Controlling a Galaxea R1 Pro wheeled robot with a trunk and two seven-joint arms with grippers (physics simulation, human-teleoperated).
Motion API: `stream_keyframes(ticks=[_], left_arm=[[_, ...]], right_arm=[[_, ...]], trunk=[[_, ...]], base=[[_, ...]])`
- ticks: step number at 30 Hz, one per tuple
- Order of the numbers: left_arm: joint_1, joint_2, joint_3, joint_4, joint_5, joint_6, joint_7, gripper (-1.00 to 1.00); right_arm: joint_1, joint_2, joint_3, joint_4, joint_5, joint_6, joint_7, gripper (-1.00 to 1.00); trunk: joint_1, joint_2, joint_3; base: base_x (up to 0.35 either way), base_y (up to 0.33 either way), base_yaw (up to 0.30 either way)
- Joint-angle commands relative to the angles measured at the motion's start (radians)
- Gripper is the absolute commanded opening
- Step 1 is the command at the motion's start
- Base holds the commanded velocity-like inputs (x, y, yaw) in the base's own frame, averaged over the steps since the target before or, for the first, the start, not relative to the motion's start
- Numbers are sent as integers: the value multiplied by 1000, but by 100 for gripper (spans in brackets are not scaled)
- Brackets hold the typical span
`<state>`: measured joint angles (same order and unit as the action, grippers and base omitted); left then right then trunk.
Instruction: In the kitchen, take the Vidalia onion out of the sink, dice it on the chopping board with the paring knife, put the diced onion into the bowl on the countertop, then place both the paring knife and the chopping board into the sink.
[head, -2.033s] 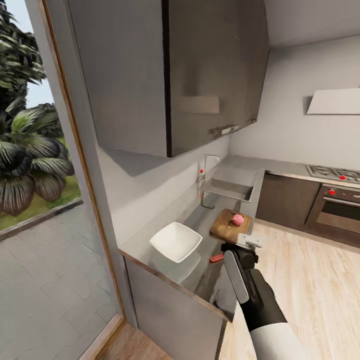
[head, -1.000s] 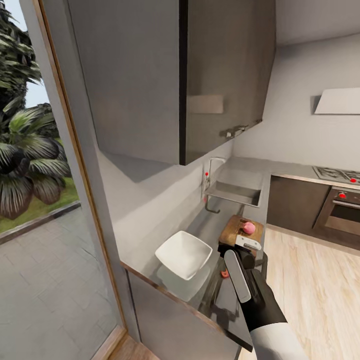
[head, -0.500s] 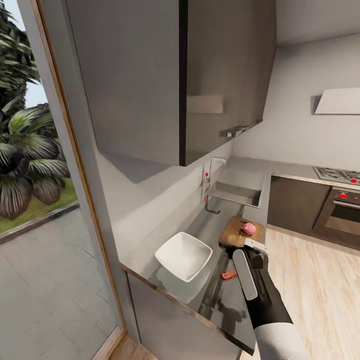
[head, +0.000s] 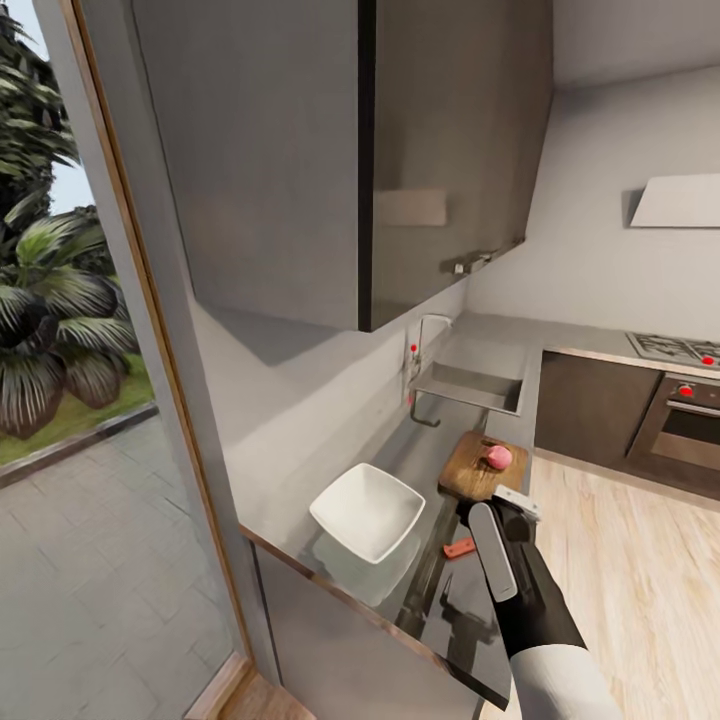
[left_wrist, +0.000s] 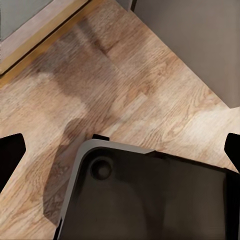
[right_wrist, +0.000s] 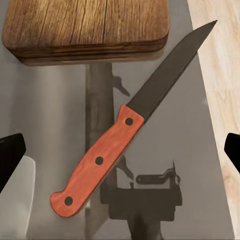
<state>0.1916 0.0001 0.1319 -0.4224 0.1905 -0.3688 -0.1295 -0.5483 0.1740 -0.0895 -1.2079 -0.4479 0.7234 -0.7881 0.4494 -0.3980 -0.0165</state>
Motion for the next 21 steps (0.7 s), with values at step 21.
stream_keyframes(ticks=[21], left_arm=[[0, 1, 3, 5, 10, 1, -10, 100]], right_arm=[[-1, 1, -2, 25, -9, -1, -7, 100]], trunk=[[1, -2, -26]], base=[[18, 0, 0]])
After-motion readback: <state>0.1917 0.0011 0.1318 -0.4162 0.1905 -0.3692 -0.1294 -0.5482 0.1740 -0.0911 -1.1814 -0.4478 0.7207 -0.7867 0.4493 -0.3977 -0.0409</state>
